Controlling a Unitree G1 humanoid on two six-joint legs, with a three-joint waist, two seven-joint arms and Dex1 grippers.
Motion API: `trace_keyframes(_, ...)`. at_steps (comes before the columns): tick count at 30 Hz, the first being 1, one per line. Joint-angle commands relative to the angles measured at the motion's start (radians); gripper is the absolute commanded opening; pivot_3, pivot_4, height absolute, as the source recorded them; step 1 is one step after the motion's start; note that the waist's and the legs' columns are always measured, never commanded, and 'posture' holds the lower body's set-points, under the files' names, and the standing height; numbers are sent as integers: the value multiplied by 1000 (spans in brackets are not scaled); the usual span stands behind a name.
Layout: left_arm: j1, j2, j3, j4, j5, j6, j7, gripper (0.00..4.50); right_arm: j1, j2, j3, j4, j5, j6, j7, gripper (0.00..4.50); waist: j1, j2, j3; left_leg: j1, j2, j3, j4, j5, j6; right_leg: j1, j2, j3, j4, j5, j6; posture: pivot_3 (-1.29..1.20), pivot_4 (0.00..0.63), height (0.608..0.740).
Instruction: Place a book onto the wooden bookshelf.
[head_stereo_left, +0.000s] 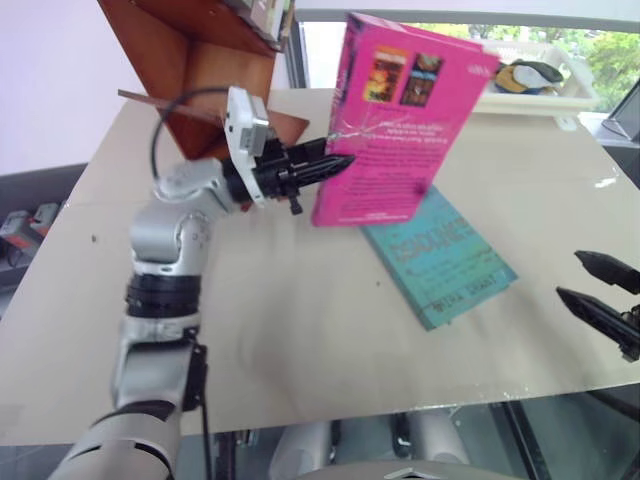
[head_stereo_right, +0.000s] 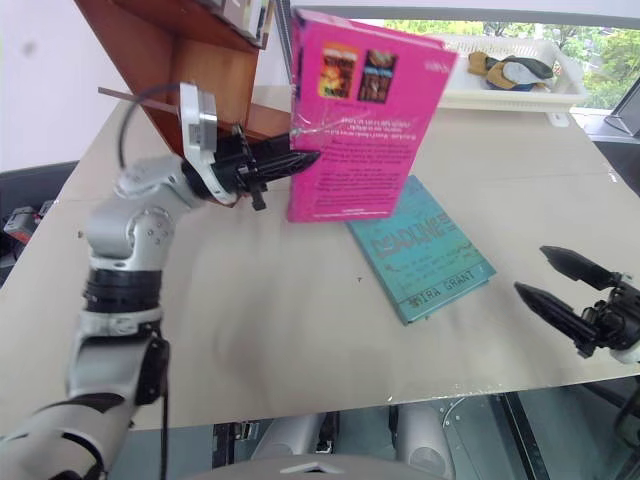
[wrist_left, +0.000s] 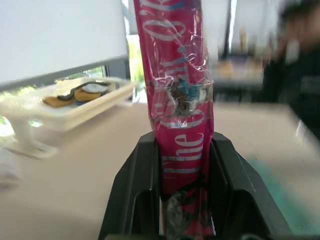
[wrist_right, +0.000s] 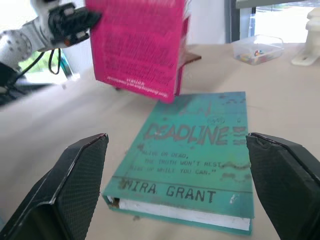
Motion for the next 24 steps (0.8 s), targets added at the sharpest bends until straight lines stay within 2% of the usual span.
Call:
trace_keyframes(1,-123,67,-29,56,118,-215,-47,754,-51,-43,-38,39,83,50,54,4500,0,-1,0,0,0,0,0,0,0,0,0,0,0,0,0,0,150,740)
trace_keyframes(4,-262,166,-70,228,268,-528,-102,754,-89,-82,-28,94,63,64,99,4500,-2,0,1,0,0,1,0,0,0,0,1,0,0,0,1,0,150,740)
trace_keyframes(8,-414,236,-86,412,319,-781,-171,754,-148,-121,-28,171,40,63,133,4500,-3,0,2,0,1,2,-2,0,0,-1,3,1,-2,2,4,0,150,740)
trace_keyframes(11,-443,291,-98,494,332,-866,-230,754,-186,-144,-29,213,34,64,171,4500,-3,0,2,0,1,3,-2,-1,1,-1,2,1,-2,2,5,0,150,740)
trace_keyframes(16,-447,420,-129,702,462,-1007,-209,754,-222,-180,-20,219,58,113,234,4500,-7,0,3,0,2,5,-2,-1,2,-2,3,1,-1,1,6,0,150,740)
trace_keyframes(19,-464,491,-165,817,575,-1065,-150,754,-222,-236,-16,207,92,191,309,4500,-5,-1,3,-1,2,5,-1,-1,3,-3,2,1,0,1,6,0,150,740)
trace_keyframes(24,-515,515,-206,948,705,-1150,11,754,-293,-262,2,216,105,233,323,4500,-4,-4,5,0,2,7,0,-2,4,-3,1,2,0,2,7,0,150,740)
